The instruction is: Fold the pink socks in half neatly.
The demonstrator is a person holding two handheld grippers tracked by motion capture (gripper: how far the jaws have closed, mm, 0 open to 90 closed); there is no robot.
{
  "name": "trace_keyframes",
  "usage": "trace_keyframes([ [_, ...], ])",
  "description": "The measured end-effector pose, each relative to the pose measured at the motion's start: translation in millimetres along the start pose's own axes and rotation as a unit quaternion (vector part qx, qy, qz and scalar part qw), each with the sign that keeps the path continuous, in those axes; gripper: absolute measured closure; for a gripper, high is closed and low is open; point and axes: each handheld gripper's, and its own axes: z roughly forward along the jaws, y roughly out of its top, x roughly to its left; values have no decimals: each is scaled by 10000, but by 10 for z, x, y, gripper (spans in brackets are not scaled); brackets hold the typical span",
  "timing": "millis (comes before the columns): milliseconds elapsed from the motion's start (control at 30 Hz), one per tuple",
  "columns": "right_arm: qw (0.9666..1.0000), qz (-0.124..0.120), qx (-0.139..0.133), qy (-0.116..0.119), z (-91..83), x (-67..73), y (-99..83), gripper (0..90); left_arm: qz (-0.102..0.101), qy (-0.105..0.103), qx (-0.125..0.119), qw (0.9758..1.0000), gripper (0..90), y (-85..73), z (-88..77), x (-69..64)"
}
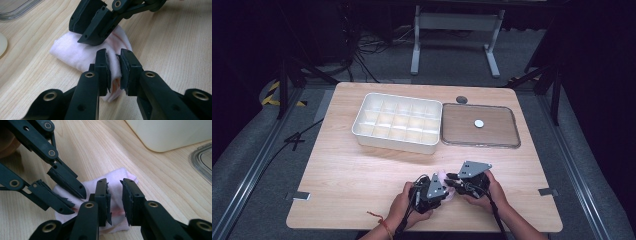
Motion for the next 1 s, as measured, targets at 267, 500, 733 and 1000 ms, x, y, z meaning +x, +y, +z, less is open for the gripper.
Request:
trace_keyframes([
  [267,10000,-50,29,12,5,-20,-33,823,127,-106,36,9999,823,22,-80,-30],
  [500,10000,-9,-4,23,15,-28,-47,854,166,-73,-29,9998,832,47,-105,-30],
  [733,10000,-20,16,3,22,-16,-48,862,231,-113,-94,9996,828,66,-52,-89],
  [1000,10000,23,13,-8,25,-20,-52,876,135,-126,-327,9993,827,95,3,-107],
])
